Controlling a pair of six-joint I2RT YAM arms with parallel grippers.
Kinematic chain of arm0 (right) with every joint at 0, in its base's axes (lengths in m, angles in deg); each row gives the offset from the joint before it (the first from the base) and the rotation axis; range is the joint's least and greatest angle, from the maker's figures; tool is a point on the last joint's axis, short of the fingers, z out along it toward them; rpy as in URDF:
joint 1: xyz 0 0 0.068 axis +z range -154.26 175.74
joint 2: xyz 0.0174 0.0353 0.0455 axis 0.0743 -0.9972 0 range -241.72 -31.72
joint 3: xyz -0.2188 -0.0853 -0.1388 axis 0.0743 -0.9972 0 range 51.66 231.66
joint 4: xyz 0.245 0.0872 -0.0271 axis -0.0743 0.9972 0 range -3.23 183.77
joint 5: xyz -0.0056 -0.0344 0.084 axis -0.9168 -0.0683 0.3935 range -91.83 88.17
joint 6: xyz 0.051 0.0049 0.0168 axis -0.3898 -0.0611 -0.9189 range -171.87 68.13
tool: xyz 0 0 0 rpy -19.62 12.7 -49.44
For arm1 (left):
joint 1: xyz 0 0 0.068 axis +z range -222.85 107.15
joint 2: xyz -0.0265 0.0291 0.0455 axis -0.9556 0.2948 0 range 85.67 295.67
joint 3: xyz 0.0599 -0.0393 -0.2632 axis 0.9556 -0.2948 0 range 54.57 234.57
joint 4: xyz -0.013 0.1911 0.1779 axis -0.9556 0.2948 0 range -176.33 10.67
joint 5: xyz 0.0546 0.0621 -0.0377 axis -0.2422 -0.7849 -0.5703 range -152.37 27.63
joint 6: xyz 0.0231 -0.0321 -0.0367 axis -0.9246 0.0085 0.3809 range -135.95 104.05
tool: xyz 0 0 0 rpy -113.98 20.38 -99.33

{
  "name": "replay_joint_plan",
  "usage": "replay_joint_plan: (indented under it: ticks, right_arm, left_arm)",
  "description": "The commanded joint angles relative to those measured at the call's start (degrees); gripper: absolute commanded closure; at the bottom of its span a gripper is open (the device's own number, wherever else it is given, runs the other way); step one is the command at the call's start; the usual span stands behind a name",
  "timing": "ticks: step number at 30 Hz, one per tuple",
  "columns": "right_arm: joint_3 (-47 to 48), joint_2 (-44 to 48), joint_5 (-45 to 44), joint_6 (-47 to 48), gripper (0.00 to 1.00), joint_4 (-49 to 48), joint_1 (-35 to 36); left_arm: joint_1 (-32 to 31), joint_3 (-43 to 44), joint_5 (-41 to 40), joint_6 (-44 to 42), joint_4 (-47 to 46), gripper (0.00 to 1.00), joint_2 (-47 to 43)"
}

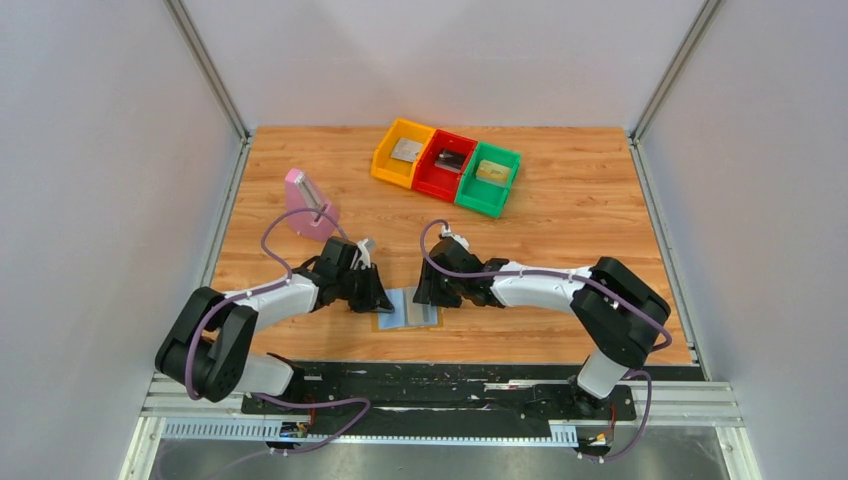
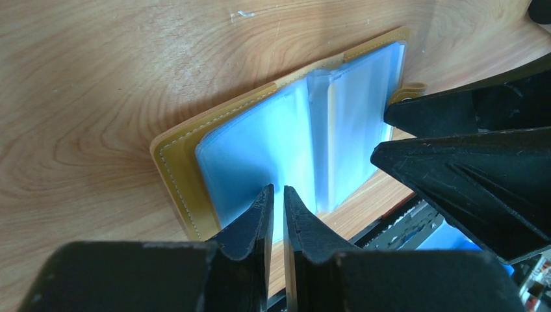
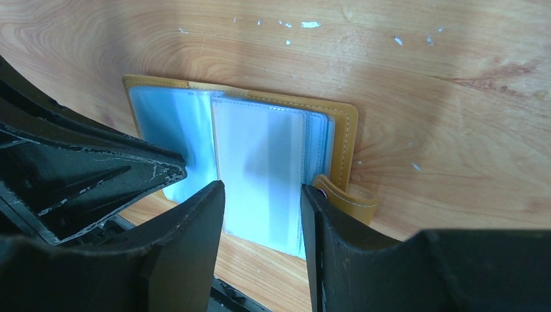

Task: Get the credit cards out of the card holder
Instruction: Remove the credit card from the card holder.

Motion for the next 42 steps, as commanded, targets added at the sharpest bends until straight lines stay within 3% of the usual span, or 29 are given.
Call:
replay_joint_plan:
  ticks: [1, 14, 32, 37, 42]
  right_arm:
    - [0.78, -1.51, 3.21, 0.17, 0.52, -1.23, -0.31]
    - [-4.20, -1.16, 11.48, -3.01, 0.52, -14.23, -2.87]
    - [-1.34, 0.07, 15.33, -0.66, 0.54, -14.64, -2.90]
    - [0.09, -0.52, 18.49, -0.67, 0.61, -16.23, -2.90]
    - [2.17, -2.50, 20.37, -1.07, 0.61, -16.93, -2.71]
  left_arm:
    - [0.20, -0.89, 0.55, 0.09, -2.26, 0.82, 1.65]
    - [0.25, -2.08, 3.41, 1.48, -6.15, 0.83, 2.91]
    - [0.24, -1.15, 3.75, 1.37, -4.72, 0.83, 2.37]
    - [0.48, 1.52, -0.06, 0.72, 2.09, 0.83, 0.26]
    - [4.66, 4.71, -2.93, -0.15, 10.46, 0.82, -6.12]
